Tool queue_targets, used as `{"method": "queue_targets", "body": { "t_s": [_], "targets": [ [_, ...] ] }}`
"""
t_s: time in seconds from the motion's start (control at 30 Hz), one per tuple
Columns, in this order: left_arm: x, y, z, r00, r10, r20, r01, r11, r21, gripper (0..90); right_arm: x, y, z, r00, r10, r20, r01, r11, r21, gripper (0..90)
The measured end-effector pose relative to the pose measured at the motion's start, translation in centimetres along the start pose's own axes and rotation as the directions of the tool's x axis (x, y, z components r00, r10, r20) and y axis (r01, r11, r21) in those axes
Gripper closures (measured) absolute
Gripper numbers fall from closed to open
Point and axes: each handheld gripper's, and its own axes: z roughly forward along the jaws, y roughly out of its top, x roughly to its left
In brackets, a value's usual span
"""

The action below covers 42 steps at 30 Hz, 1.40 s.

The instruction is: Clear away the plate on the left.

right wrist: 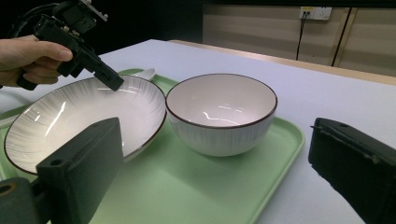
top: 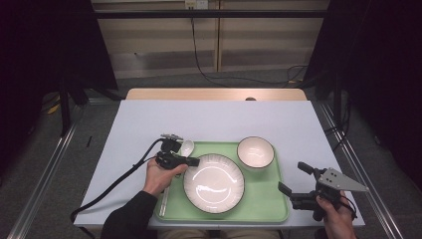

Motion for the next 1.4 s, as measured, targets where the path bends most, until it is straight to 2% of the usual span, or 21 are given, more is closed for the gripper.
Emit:
{"method": "queue_targets", "body": {
  "t_s": [0.17, 0.23, 0.47, 0.7, 0.73, 0.8, 0.87, 0.9, 0.93, 1.03, 1.07, 1.17, 1.2, 1.3, 1.33, 1.37, 1.4],
  "targets": [
    [0.3, -0.2, 0.4, 0.9996, 0.000, -0.028, 0.001, 0.9999, 0.012, 85.4, 0.0, 0.0, 0.0, 1.0000, -0.002, 0.001, 0.002, 1.000, 0.000, 2.8],
    [0.4, -0.3, 0.4, 0.9999, 0.000, -0.017, 0.000, 0.9999, 0.014, 85.3, 0.0, 0.0, 0.0, 1.0000, 0.003, -0.001, -0.003, 1.000, 0.002, 2.8],
    [0.4, -0.3, 0.5, 0.9991, 0.016, -0.039, -0.015, 0.9997, 0.019, 84.8, 0.0, 0.0, 0.0, 1.0000, -0.001, -0.003, 0.001, 1.000, 0.000, 2.8],
    [0.3, -0.4, 0.5, 0.9987, 0.036, -0.036, -0.035, 0.9993, 0.014, 84.5, 0.0, 0.0, 0.0, 1.0000, -0.003, -0.003, 0.003, 1.000, -0.001, 2.8],
    [0.3, -0.4, 0.5, 0.9978, 0.052, -0.041, -0.052, 0.9986, 0.015, 84.4, 0.0, 0.0, 0.0, 1.0000, -0.003, -0.003, 0.003, 1.000, 0.000, 2.9],
    [0.4, -0.3, 0.3, 0.9985, 0.051, -0.021, -0.051, 0.9987, 0.003, 81.4, 0.0, 0.0, 0.0, 1.0000, -0.002, -0.002, 0.002, 1.000, -0.002, 2.8],
    [0.1, -0.2, 0.1, 0.9939, 0.103, -0.040, -0.103, 0.9946, -0.006, 76.0, 0.0, 0.0, 0.0, 1.0000, -0.003, -0.003, 0.003, 1.000, -0.001, 2.8],
    [0.1, -0.2, 0.0, 0.9955, 0.092, -0.021, -0.093, 0.9953, -0.026, 73.1, 0.0, 0.0, 0.0, 1.0000, -0.002, -0.003, 0.002, 1.000, 0.000, 2.8],
    [0.0, -0.1, -0.1, 0.9948, 0.099, -0.022, -0.100, 0.9944, -0.035, 69.3, 0.0, 0.0, 0.0, 1.0000, -0.003, -0.003, 0.003, 1.000, 0.000, 2.8],
    [-0.3, 0.0, -0.5, 0.9894, 0.141, -0.034, -0.143, 0.9878, -0.061, 56.5, 0.0, 0.0, 0.0, 1.0000, -0.002, -0.004, 0.002, 1.000, -0.001, 2.9],
    [-0.4, 0.0, -0.7, 0.9867, 0.154, -0.053, -0.157, 0.9849, -0.072, 50.6, 0.0, 0.0, 0.0, 1.0000, -0.003, -0.004, 0.003, 1.000, -0.002, 2.8],
    [-0.5, 0.1, -1.1, 0.9834, 0.156, -0.093, -0.162, 0.9841, -0.072, 28.8, 0.0, 0.0, 0.0, 1.0000, -0.001, -0.006, 0.001, 1.000, 0.000, 3.0],
    [-0.5, 0.1, -1.2, 0.9841, 0.153, -0.091, -0.160, 0.9845, -0.073, 23.1, 0.0, 0.0, 0.1, 1.0000, 0.002, -0.007, -0.002, 1.000, 0.001, 3.0],
    [-0.6, 0.1, -1.4, 0.9768, 0.172, -0.127, -0.184, 0.9791, -0.087, 10.6, 0.0, 0.0, 0.0, 1.0000, 0.000, -0.004, 0.000, 1.000, -0.001, 3.0],
    [-0.7, 0.0, -1.6, 0.9738, 0.179, -0.140, -0.191, 0.9784, -0.079, 7.2, 0.0, 0.0, 0.0, 1.0000, -0.002, -0.004, 0.002, 1.000, -0.001, 3.0],
    [-0.7, -0.1, -1.7, 0.9719, 0.197, -0.129, -0.207, 0.9759, -0.069, 3.1, 0.0, 0.0, 0.0, 1.0000, -0.002, -0.004, 0.002, 1.000, 0.000, 3.0],
    [-0.7, -0.2, -1.8, 0.9731, 0.193, -0.125, -0.203, 0.9769, -0.068, 2.9, 0.0, 0.0, 0.0, 1.0000, -0.002, -0.004, 0.002, 1.000, 0.000, 3.0]
  ]
}}
